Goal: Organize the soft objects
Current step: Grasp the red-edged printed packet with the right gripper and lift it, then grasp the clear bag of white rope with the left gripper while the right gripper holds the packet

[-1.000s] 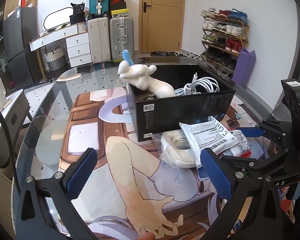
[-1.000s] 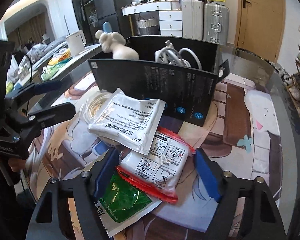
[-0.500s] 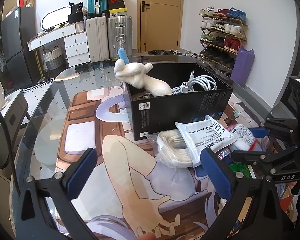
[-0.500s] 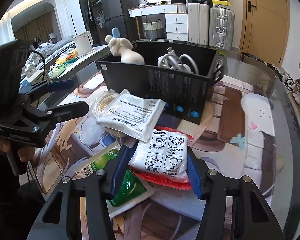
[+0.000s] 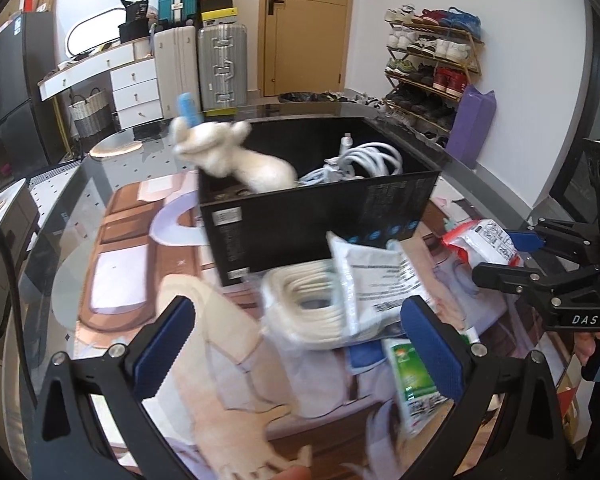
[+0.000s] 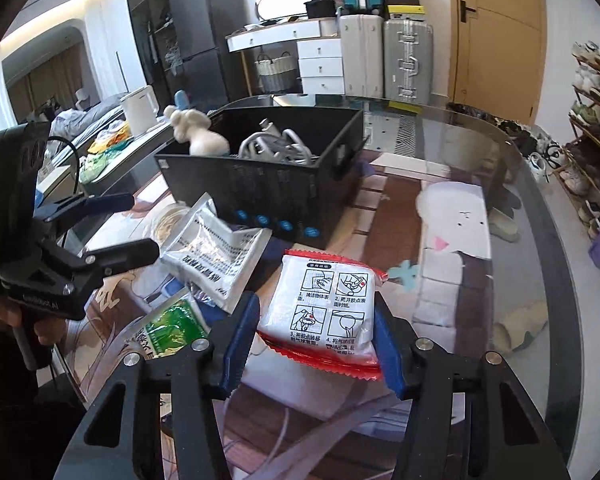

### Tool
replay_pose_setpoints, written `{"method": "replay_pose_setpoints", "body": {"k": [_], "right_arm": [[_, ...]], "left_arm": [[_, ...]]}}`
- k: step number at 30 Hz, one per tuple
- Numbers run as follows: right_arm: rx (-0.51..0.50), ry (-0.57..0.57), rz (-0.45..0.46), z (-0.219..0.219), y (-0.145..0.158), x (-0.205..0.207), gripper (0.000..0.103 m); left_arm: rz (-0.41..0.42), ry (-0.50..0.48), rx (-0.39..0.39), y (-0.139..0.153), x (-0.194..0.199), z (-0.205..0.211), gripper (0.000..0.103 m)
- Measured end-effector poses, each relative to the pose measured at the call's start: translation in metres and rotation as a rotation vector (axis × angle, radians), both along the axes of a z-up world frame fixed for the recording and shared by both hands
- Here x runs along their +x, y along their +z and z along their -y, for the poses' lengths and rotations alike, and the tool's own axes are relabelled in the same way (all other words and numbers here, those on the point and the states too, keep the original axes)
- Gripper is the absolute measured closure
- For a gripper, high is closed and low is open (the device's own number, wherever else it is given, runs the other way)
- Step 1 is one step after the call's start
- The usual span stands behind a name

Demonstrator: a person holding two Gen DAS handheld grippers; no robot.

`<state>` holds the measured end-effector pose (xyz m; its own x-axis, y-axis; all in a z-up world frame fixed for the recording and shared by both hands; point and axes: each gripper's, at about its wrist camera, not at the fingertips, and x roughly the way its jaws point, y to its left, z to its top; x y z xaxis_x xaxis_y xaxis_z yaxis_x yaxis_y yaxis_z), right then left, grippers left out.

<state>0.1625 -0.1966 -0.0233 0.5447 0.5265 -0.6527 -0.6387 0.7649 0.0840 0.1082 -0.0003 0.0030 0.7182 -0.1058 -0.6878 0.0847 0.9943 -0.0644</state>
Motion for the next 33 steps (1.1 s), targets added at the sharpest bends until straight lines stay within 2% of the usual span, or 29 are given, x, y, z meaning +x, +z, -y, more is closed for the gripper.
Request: {"method": "replay_pose_setpoints", "body": {"k": [15,29,33], "right_arm": [[0.032,-0.051,-0.013,0.025,0.003,0.009,0.048],[0.035,-0.045,-0.028,0.022,-0.002,0.013,0.047],[0.032,-0.044,-0.030,0.021,-0.003,0.013,0.047]], "left_arm": [[-0.039,-0.028,0.139,-0.006,0.022,0.052,0.000],[-0.087,0.084,0.085,-0.019,0.016,-0.009,0.000],[-0.082,0.104,0.096,-0.019,0.013,-0.021,0.000]]}}
